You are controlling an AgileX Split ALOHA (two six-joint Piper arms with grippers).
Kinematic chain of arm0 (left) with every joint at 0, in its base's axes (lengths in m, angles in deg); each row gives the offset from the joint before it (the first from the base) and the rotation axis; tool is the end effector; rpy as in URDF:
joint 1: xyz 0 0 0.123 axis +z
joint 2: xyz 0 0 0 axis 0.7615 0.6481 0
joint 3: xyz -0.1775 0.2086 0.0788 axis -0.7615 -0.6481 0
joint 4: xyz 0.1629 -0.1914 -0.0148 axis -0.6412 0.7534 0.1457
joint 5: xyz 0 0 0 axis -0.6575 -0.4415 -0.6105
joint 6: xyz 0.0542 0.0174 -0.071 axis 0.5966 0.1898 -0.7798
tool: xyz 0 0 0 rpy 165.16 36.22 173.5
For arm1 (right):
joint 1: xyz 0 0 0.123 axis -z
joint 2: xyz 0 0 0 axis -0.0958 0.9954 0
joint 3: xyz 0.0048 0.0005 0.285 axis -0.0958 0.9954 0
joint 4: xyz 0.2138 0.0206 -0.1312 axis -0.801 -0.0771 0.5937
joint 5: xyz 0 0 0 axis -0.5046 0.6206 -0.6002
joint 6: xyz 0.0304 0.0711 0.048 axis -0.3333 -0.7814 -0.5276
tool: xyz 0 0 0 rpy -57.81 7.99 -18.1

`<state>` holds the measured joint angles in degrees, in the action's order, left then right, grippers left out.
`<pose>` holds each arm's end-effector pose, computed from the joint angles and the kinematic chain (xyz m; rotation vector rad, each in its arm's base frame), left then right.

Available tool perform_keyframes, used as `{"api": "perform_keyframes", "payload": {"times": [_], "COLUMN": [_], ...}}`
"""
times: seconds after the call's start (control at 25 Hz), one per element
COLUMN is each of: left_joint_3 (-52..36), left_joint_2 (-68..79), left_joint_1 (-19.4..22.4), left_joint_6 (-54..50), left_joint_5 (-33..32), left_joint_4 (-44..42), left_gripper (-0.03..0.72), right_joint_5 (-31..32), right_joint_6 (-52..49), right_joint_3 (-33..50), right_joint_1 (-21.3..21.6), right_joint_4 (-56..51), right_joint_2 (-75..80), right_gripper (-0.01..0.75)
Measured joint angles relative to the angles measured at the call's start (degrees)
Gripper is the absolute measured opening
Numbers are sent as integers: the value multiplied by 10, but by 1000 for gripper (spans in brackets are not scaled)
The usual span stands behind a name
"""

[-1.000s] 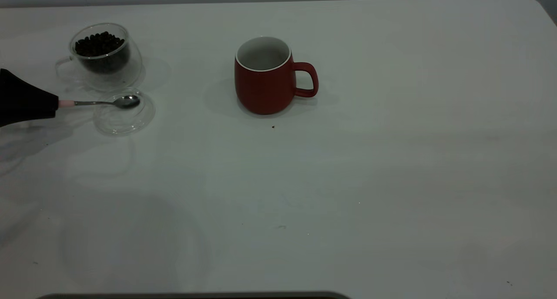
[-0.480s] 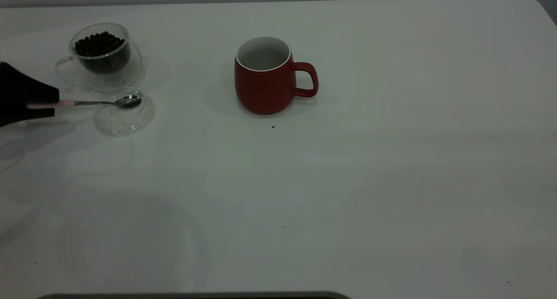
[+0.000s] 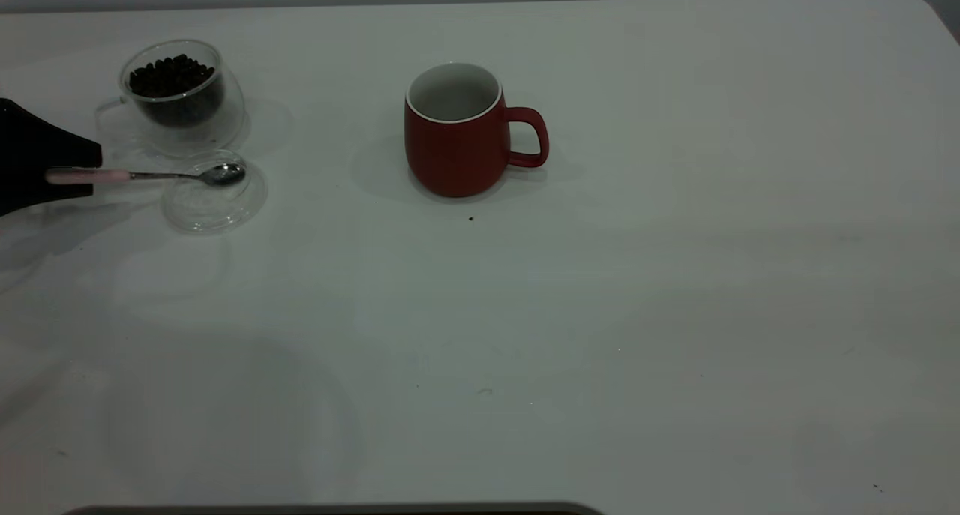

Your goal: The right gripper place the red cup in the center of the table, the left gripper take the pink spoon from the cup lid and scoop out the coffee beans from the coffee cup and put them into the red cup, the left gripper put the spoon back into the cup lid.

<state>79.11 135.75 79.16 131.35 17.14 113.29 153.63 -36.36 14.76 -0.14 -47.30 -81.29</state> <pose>0.3682 0.1289 -0.0186 -0.4370 2.5199 -1.0804 0.0002 -0.0013 0.2643 -0.0921 2.1681 0.0439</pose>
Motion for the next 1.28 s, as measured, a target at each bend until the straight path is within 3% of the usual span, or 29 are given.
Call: {"api": "perform_keyframes", "payload": {"times": [0.2,0.44,0.64,0.76,1.04,1.28], "left_joint_3": [0,0,0,0,-3,-40], "left_joint_2": [0,-18,-101,-178,-417,-635], "left_joint_1": [0,17,56,59,12,-89], "left_joint_6": [-2,-2,-59,-133,-349,-491], "left_joint_5": [24,39,1,-42,-104,-144], "left_joint_4": [1,0,-20,-86,-302,-426], "left_gripper": [497,513,515,515,515,515], "right_joint_5": [0,0,0,0,0,0], "right_joint_6": [0,0,0,0,0,0], "right_joint_3": [0,0,0,0,0,0], "right_joint_1": [0,0,0,0,0,0], "right_joint_4": [0,0,0,0,0,0], "right_joint_2": [0,0,0,0,0,0], "right_gripper": [556,556,556,556,556,556]}}
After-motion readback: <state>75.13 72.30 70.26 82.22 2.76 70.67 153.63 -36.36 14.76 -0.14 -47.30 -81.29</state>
